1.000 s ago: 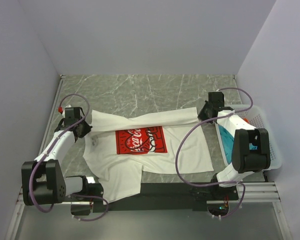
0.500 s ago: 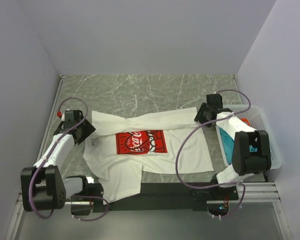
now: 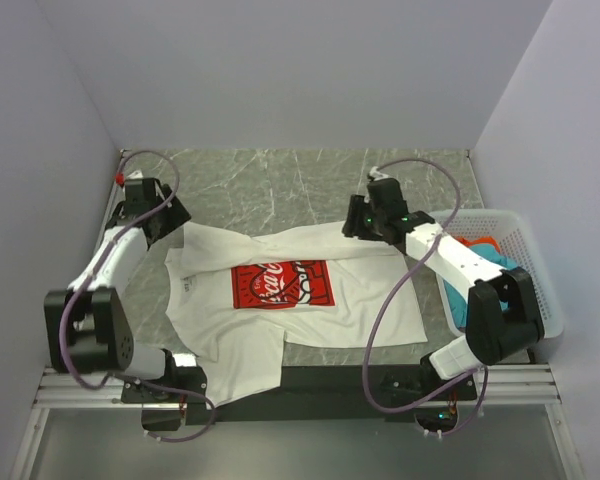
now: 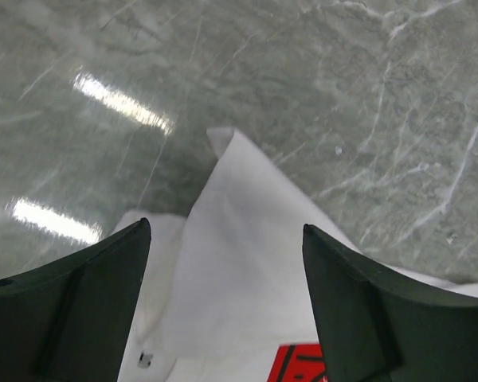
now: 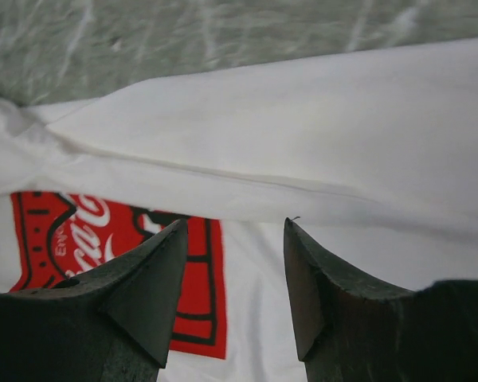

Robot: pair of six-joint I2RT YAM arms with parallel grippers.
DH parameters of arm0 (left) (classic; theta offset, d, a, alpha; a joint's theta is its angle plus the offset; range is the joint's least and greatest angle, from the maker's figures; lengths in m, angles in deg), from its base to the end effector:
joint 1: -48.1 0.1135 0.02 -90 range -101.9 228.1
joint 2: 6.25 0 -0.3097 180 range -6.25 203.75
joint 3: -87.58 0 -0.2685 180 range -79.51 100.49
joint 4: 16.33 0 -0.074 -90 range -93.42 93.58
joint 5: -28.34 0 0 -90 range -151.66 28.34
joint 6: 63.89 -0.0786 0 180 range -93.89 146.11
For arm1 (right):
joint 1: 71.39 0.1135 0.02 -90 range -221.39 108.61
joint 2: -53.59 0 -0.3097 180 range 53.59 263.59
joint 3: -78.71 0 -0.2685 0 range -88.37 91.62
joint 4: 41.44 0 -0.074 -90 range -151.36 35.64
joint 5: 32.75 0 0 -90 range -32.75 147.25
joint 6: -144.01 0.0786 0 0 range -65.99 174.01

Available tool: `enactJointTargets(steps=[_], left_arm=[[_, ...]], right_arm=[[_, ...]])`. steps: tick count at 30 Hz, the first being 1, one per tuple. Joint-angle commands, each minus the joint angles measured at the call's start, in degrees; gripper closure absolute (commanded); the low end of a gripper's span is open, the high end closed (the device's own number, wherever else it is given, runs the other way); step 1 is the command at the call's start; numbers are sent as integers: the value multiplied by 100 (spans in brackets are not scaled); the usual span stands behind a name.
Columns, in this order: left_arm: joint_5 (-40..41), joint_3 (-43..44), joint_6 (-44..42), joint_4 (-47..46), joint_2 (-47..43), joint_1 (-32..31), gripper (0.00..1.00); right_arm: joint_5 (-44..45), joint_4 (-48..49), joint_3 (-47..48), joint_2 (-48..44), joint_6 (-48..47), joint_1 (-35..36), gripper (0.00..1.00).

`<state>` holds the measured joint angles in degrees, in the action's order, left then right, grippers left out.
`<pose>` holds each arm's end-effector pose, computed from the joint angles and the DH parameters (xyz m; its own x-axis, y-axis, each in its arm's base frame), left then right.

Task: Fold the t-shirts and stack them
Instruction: Fold the tshirt

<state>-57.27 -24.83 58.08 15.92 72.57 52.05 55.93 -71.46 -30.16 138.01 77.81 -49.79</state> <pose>0.3327 0.0290 0.2602 -0.5166 -0.5649 -0.6434 -0.4687 0.8155 -0.3395 0.3361 0.1350 0.2553 -0.7383 0.1416 -0.6594 -0.0936 0.9467 0.3081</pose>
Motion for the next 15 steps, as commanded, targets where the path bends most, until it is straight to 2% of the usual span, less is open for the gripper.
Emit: enactJointTargets(steps=[1, 10, 15], left_arm=[[-139, 622, -305, -325, 676, -25, 18], [-271, 1660, -200, -342, 2276, -165, 17], [-254, 1959, -217, -194, 2787, -350, 24]], right_arm=[[-271, 76, 418, 197, -243, 431, 41], [-667, 172, 94, 110, -182, 757, 41], [-641, 146, -82, -49, -199, 775, 41]])
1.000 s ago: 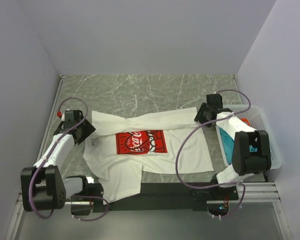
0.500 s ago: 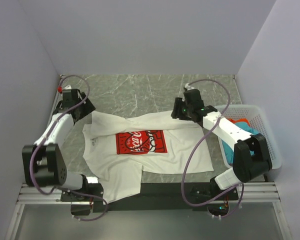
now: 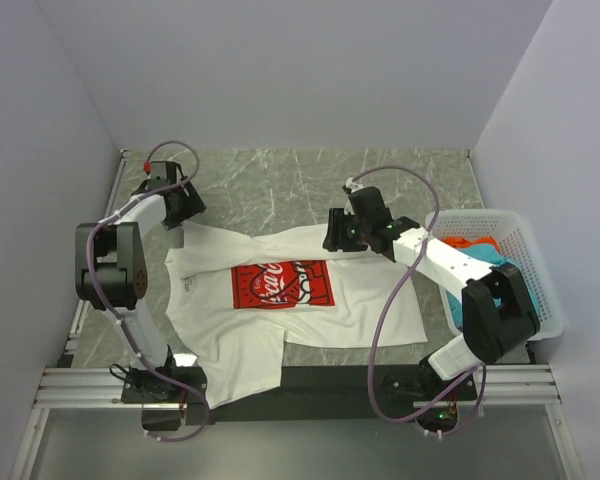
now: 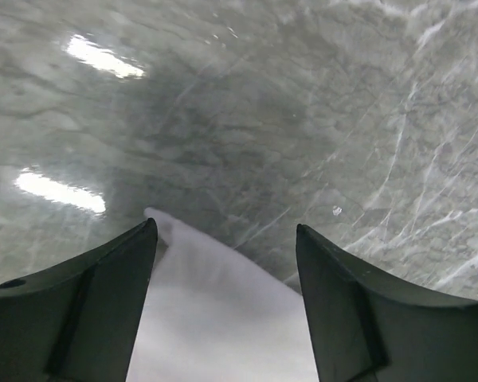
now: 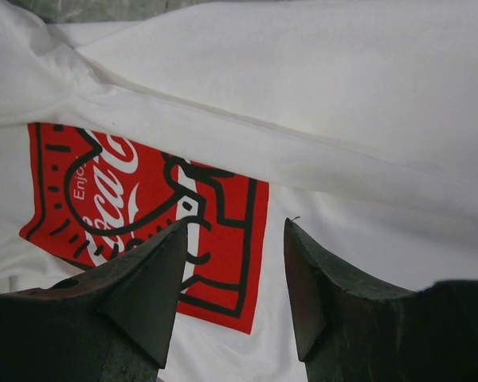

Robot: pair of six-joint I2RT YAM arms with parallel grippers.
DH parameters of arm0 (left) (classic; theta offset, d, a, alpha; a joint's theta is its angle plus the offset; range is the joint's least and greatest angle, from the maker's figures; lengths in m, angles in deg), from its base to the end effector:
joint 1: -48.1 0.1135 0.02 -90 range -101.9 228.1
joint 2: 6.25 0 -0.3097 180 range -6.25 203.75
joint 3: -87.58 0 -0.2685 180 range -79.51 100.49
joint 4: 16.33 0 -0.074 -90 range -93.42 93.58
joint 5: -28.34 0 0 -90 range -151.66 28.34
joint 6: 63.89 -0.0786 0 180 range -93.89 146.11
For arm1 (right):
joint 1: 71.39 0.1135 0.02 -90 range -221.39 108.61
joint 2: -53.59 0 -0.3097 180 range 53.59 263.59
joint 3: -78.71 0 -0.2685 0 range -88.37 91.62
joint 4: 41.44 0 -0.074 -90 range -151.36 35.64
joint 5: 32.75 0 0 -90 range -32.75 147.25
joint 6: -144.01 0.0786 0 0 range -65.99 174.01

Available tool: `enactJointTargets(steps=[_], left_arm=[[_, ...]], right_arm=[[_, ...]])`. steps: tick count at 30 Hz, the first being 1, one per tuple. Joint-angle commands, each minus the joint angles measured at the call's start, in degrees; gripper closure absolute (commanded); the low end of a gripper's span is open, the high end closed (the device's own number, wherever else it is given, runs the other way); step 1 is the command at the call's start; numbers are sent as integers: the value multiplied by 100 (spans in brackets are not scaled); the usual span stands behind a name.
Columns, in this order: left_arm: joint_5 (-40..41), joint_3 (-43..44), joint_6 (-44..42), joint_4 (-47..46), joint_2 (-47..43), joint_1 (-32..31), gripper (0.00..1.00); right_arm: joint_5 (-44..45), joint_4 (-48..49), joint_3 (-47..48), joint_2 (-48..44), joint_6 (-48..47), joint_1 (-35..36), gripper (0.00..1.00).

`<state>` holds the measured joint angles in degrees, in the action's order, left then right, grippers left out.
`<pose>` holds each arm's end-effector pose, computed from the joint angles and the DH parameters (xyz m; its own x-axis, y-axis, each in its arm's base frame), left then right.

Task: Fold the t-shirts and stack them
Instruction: Fold the tshirt

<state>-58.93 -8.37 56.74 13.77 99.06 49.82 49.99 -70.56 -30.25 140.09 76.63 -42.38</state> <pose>0.4469 0.0172 0.1957 -0.6414 -0.5284 -0.5563 -0.4492 0.8464 -0.2861 0.3171 0.1872 0.2444 -0.7819 0.0027 -0.6234 -0.2806 0.8914 0.3558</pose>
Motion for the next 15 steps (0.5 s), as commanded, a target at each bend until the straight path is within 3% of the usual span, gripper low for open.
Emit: enactJointTargets(steps=[1, 11, 15], left_arm=[[-53, 331, -84, 47, 173, -128, 25], [27, 331, -207, 100, 358, -128, 70], [71, 278, -224, 153, 410, -128, 77]], right_arm=[[-29, 39, -108, -291, -90, 34, 41], [68, -5, -249, -537, -90, 34, 41], [85, -5, -276, -608, -90, 34, 41]])
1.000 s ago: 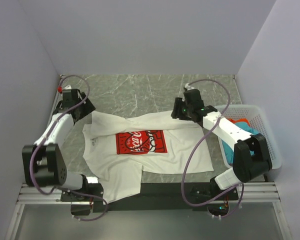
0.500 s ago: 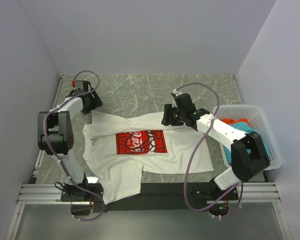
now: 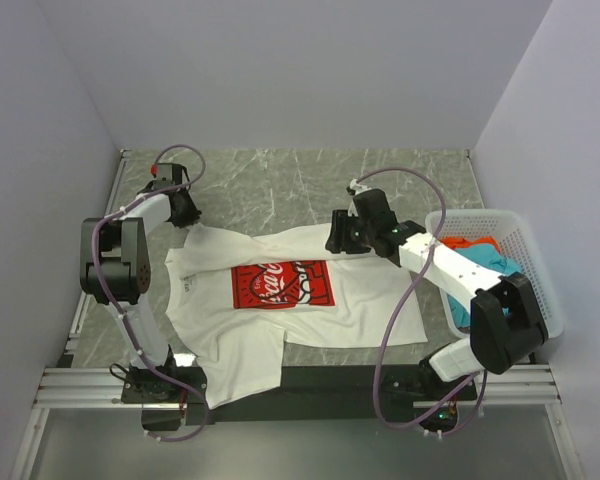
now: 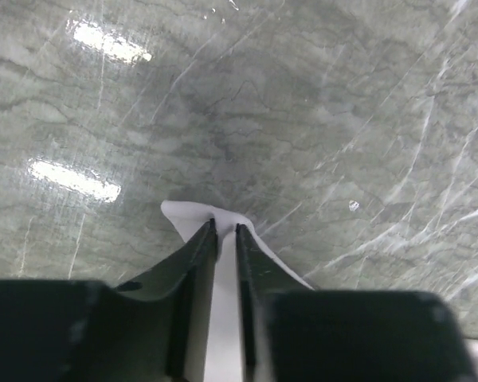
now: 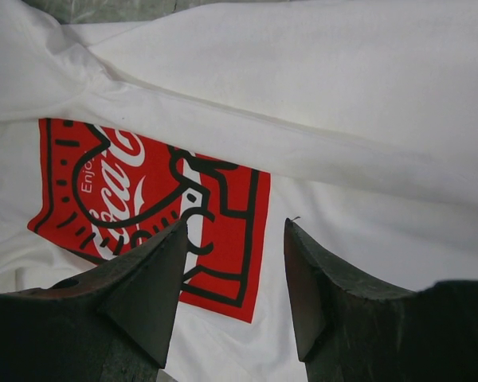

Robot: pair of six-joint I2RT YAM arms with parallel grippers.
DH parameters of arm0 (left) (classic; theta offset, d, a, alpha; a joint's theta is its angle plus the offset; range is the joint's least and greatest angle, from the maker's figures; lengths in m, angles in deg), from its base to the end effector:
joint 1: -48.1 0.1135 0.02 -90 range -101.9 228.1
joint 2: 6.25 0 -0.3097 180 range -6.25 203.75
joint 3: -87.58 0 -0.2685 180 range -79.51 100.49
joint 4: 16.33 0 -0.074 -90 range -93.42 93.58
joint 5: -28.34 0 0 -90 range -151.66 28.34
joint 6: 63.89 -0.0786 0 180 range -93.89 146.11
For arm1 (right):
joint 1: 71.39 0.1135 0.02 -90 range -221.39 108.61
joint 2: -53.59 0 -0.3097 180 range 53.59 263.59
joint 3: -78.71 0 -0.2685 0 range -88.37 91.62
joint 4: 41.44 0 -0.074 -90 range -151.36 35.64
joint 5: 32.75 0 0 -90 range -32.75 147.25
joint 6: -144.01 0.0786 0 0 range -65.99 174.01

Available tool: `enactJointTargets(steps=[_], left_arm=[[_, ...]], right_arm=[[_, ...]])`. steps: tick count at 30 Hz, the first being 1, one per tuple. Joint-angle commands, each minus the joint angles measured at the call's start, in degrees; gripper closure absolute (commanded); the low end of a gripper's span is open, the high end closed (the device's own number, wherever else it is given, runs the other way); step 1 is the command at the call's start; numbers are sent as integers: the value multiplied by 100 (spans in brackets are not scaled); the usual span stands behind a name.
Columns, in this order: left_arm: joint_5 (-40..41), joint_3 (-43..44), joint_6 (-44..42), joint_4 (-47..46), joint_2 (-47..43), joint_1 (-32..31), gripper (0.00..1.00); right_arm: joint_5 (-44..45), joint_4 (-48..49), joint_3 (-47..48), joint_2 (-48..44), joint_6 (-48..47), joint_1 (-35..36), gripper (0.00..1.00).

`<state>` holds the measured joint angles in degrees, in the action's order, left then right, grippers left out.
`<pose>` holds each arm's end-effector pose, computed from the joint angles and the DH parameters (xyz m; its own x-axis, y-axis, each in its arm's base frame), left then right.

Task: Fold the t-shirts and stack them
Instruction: Fold the tshirt

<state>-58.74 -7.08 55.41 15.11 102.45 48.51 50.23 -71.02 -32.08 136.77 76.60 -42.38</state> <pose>0.4536 0.0073 0.1758 -0.6947 -0.4937 -0.5231 -0.4317 0.8679 -0.2458 0.3049 0.1801 0.2515 -0.7710 0.0084 -0.6368 -0.2845 0.8901 0.3562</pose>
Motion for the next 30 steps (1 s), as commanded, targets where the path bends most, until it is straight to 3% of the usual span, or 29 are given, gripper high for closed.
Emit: enactJointTargets(steps=[1, 2, 5, 15, 19, 22, 30], left_arm=[[42, 141, -108, 28, 89, 4, 80], [42, 132, -117, 55, 98, 4, 90], [60, 18, -284, 37, -94, -136, 99], [-388, -860, -417, 414, -1842, -515, 99], [-572, -1475, 57, 1134, -2704, -752, 99], [-922, -2422, 541, 1285, -3530, -770, 99], [-1882, -3673, 1420, 1698, -5288, -779, 99]], right_arm=[[70, 41, -110, -293, -88, 34, 41], [70, 41, -118, -293, -97, 34, 41], [105, 14, -127, -328, -132, 34, 42], [316, -100, -215, -776, -141, 34, 42], [412, -153, -329, -1066, -123, 25, 42], [465, -197, -391, -1233, -106, 34, 41], [483, -249, -505, -1550, 35, 34, 41]])
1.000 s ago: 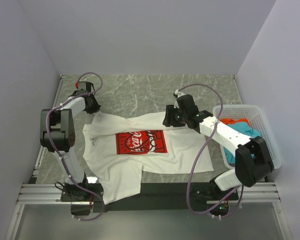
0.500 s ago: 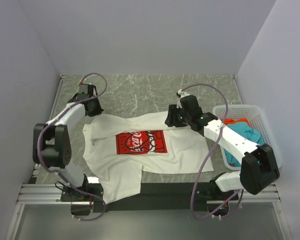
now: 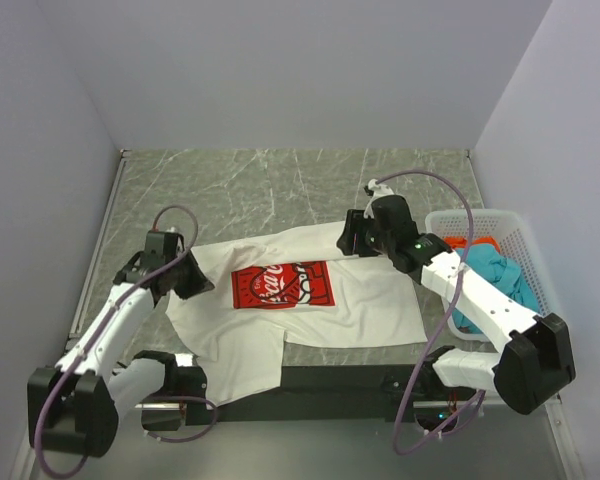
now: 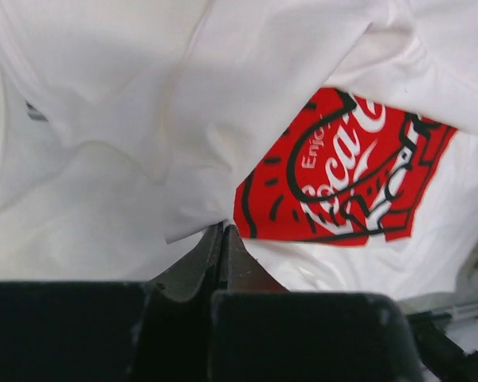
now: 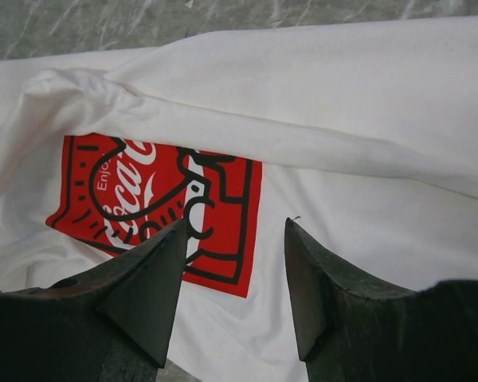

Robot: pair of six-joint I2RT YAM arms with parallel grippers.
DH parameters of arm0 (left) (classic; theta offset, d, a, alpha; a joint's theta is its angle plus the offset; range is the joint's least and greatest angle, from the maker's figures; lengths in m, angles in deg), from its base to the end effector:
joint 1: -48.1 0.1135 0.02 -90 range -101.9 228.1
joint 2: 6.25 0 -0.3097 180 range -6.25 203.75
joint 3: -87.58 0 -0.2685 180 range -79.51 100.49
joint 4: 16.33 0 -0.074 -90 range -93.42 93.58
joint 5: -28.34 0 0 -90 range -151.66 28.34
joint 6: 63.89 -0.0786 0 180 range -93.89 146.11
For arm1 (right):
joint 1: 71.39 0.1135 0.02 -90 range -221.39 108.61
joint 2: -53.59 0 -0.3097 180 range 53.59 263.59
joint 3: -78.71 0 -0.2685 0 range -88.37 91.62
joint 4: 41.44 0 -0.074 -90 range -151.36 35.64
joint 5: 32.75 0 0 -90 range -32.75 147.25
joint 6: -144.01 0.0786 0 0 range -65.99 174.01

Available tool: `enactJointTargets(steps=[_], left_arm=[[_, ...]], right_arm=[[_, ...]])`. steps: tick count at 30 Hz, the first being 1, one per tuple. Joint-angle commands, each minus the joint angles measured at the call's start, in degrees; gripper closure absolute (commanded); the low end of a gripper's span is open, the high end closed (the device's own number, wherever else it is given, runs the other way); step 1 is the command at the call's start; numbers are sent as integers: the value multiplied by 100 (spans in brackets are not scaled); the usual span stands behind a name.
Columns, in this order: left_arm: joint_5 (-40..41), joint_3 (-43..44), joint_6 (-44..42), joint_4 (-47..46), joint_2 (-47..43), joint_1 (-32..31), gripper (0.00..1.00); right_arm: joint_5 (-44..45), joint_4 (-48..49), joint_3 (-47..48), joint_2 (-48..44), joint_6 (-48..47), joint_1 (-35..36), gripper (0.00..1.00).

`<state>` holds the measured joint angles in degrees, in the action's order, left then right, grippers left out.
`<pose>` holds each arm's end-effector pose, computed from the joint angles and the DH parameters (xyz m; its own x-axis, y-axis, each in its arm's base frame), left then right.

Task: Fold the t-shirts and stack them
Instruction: Fold the tshirt

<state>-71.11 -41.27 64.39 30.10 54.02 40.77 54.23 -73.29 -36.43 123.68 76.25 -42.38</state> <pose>0.2138 -0.0405 0.2149 -0.7771 -0.5162 -0.3602 -0.3356 0.8239 -0.4567 0.2635 0.1508 0.2883 -0.6853 0.0522 -0.7264 -0.2827 0.9002 0.3314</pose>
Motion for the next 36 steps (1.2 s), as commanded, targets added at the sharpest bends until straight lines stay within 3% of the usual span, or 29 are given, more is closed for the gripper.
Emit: enactJointTargets(steps=[1, 6, 13, 15, 17, 19, 20, 22, 25, 31, 36], left_arm=[[-785, -447, 609, 199, -698, -5, 99], [-1093, -704, 1120, 576, -1491, -5, 99], [-831, -405, 1261, 1604, -2467, -14, 91], [-760, -265, 1182, 1868, -2599, -14, 84], [-620, -81, 1103, 2070, -2687, -14, 65], [-523, 121, 1059, 2150, -2757, -14, 57], [-296, 201, 1050, 2176, -2766, -14, 42], [21, 333, 1093, 2063, -2731, -14, 34], [619, 360, 1251, 1528, -2312, -5, 28], [1990, 369, 1165, 43, -819, 126, 31], [1955, 596, 795, -793, 422, 680, 35]], right_arm=[[92, -31, -96, -302, 87, 34, 41], [144, -145, -158, -434, 96, 25, 41], [566, -136, -316, -505, 254, -18, 39], [636, -145, -316, -487, 316, -71, 39], [663, -128, -325, -443, 360, -203, 39], [646, -58, -316, -408, 413, -413, 38], [611, -31, -325, -399, 439, -492, 38], [400, 109, -308, -286, 518, -703, 38], [101, 119, -62, 127, 615, -1055, 40], [-75, 215, 500, 910, 694, -1530, 40], [-154, 356, 922, 1585, 887, -1829, 41]])
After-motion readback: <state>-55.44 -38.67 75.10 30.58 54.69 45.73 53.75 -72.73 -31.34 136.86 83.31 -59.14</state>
